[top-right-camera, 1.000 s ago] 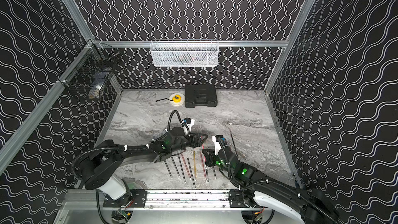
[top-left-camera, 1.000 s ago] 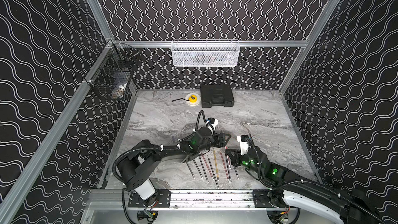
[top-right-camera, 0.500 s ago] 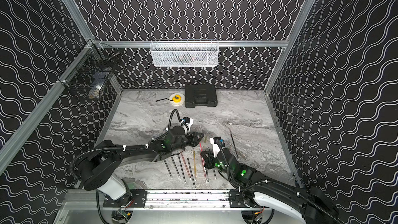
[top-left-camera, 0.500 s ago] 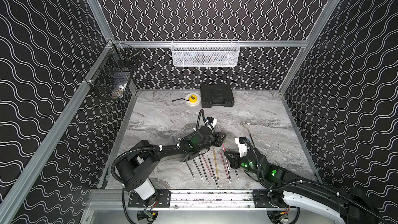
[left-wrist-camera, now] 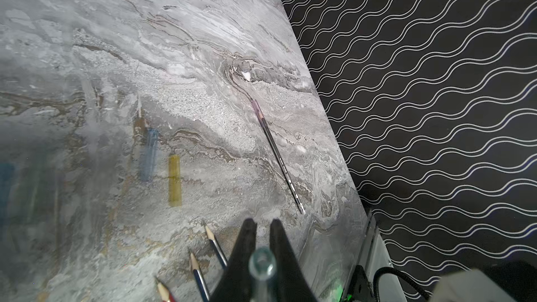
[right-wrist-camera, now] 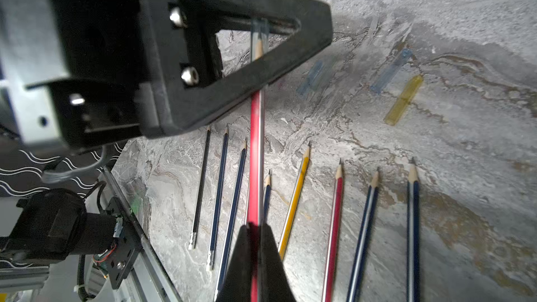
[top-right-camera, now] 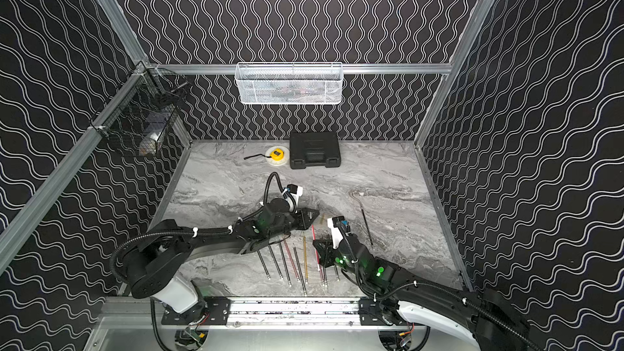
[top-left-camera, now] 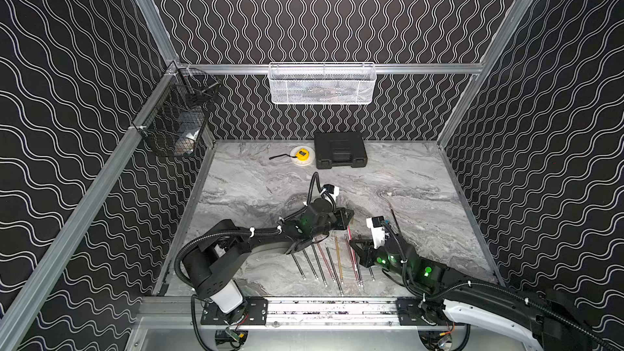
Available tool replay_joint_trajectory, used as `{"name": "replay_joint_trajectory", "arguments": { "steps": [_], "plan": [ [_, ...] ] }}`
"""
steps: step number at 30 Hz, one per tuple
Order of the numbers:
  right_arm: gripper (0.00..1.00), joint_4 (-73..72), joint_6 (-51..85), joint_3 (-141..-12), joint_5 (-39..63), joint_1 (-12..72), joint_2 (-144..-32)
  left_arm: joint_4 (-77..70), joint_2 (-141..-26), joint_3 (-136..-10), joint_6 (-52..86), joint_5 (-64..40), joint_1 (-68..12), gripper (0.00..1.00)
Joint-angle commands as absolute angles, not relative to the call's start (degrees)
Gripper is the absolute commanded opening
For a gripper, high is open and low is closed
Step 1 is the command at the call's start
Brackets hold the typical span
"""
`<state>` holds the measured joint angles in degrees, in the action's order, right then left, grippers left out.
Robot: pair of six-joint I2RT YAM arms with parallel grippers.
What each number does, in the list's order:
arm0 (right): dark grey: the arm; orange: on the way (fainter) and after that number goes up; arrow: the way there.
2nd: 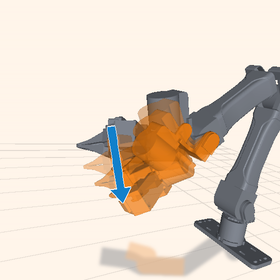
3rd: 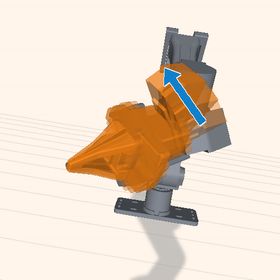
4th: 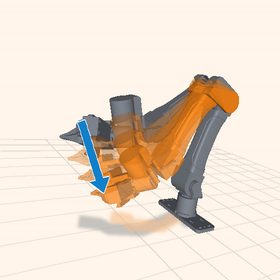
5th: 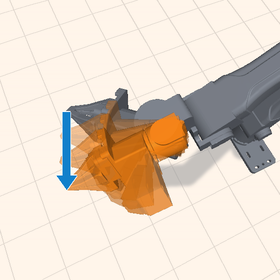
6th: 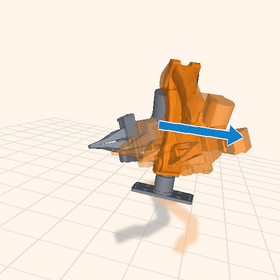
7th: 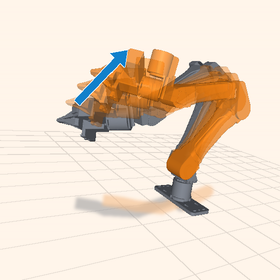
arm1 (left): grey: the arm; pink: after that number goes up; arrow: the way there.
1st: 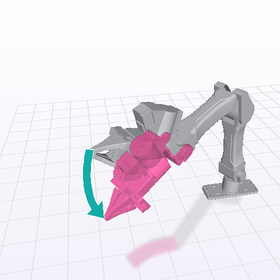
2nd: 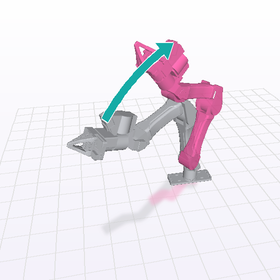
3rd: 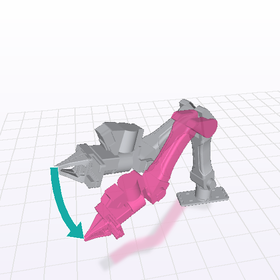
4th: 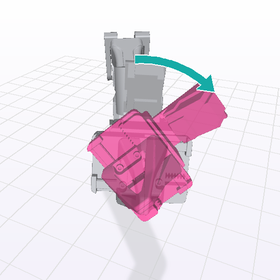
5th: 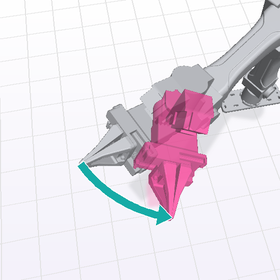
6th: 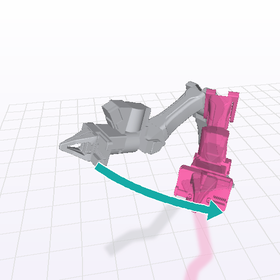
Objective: Remove the protective cover of the pencils
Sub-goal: Pick up the pencil from the center of the board, then remove the protective sleeve from the pencil.
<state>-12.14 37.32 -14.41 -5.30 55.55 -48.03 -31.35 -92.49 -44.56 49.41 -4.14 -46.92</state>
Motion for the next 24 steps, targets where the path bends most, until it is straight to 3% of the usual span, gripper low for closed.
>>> {"name": "replay_joint_trajectory", "arguments": {
  "steps": [1, 7, 16, 19, 24],
  "plan": [
    [0.19, -12.75, 36.70, -16.06, -5.26, 55.82, -48.66, -31.33, -91.26, -44.42, 49.03, -1.76, -46.76, 0.08],
    [0.39, -15.64, 37.18, -15.35, -5.77, 55.85, -50.50, -34.09, -89.51, -40.99, 51.11, -2.53, -46.76, 0.06],
    [0.43, -17.87, 34.98, -19.48, -4.90, 55.86, -58.69, -35.86, -86.95, -38.17, 52.42, -3.61, -46.76, 0.05],
    [0.38, -18.67, 35.07, -20.53, -4.14, 55.90, -61.35, -35.15, -86.40, -37.82, 52.36, -3.43, -46.76, 0.05],
    [0.13, -17.89, 34.63, -22.21, -3.75, 56.19, -63.14, -34.12, -85.78, -37.88, 51.97, -3.12, -46.76, 0.04]
  ]
}}
